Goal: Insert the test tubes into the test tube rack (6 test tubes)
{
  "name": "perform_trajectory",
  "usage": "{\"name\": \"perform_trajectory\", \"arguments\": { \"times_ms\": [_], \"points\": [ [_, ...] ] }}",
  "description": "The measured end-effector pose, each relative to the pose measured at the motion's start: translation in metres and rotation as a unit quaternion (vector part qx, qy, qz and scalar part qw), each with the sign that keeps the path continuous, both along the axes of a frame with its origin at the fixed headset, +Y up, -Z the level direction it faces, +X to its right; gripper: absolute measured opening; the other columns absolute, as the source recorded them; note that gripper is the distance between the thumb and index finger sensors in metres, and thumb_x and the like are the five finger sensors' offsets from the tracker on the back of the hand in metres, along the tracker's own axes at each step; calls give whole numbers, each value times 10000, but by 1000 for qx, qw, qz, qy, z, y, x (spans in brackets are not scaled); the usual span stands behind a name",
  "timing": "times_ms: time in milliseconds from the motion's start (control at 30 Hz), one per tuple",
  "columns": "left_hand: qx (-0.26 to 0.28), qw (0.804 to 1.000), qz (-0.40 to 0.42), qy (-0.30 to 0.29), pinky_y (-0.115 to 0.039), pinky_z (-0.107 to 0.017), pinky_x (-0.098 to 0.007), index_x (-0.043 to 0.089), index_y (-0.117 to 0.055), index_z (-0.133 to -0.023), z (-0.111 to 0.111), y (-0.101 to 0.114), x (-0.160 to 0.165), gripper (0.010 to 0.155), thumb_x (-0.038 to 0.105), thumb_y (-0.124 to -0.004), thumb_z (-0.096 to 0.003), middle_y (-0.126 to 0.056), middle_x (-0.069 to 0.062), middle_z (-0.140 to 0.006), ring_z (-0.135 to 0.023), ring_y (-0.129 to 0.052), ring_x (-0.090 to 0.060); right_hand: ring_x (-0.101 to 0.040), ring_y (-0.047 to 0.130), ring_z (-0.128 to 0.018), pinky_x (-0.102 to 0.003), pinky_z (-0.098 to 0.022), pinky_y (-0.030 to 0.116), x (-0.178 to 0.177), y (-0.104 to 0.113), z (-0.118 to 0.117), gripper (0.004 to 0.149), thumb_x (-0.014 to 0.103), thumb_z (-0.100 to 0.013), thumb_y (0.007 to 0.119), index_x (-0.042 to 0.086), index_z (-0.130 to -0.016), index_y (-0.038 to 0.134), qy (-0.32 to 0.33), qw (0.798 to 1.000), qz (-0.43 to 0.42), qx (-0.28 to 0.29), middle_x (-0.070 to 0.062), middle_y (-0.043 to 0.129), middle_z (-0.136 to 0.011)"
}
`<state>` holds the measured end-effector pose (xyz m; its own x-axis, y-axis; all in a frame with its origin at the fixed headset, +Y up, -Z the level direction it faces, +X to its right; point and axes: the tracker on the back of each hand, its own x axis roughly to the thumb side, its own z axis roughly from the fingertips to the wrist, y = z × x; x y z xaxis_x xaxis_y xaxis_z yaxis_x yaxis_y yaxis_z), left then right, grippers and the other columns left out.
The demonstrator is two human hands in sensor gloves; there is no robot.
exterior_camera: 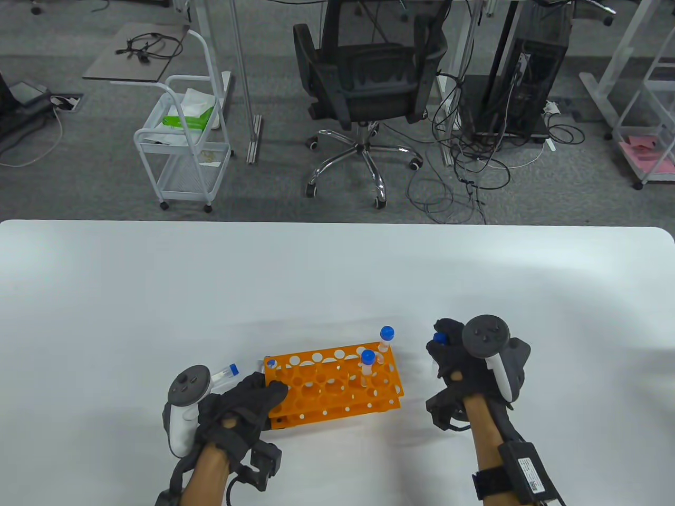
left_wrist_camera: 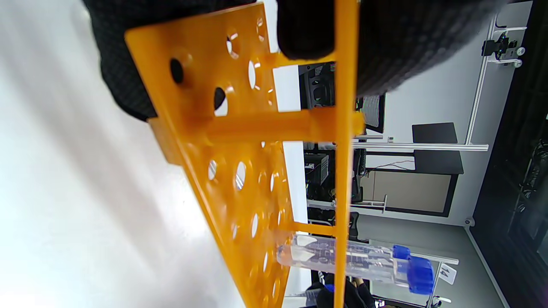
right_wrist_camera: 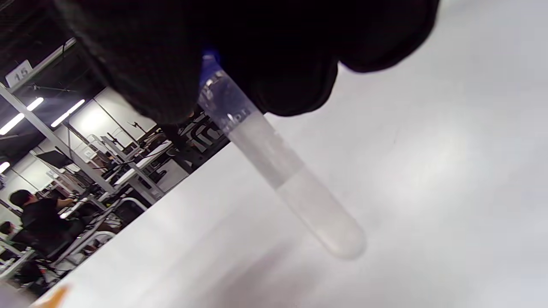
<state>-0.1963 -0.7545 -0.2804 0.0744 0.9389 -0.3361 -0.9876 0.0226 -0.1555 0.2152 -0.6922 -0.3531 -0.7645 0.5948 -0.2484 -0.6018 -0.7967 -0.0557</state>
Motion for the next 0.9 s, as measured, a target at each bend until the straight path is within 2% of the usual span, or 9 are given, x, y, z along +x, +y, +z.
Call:
{"name": "perform_trajectory", "arguments": {
  "times_ms": [167, 367, 733, 900],
  "points": [
    [2, 1000, -4, -1, -928, -479, -456, 164, -726, -759, 0, 1, -1, 438, 433, -832, -430, -454, -269, -1060, -751, -903, -414, -231, 953, -701, -432, -475, 829, -7, 9, 20, 580, 391, -400, 921, 297, -928, 702, 32, 998, -42, 27, 2, 853, -920],
    [-2, 1000, 0, -4, -927, -480, -456, 164, -725, -760, -1, -1, -1, 439, 433, -832, -430, -451, -269, -1061, -752, -901, -414, -231, 947, -711, -435, -488, 823, -14, 29, 30, 569, 384, -408, 914, 295, -932, 710, 68, 996, -24, 60, 1, 848, -929],
    [-1, 1000, -7, -9, -927, -479, -458, 165, -725, -761, -1, -1, 0, 439, 432, -833, -430, -451, -270, -1061, -752, -901, -414, -239, 937, -722, -445, -500, 812, -15, 54, 49, 555, 374, -412, 922, 303, -930, 735, 123, 983, -101, 88, 1, 845, -935],
    [-5, 1000, -5, -11, -926, -479, -458, 163, -726, -760, -2, -2, 1, 438, 431, -833, -430, -451, -271, -1060, -752, -901, -414, -234, 939, -723, -442, -499, 815, -17, 65, 58, 553, 378, -412, 922, 312, -929, 738, 139, 979, -105, 108, 10, 850, -934]
  ]
}}
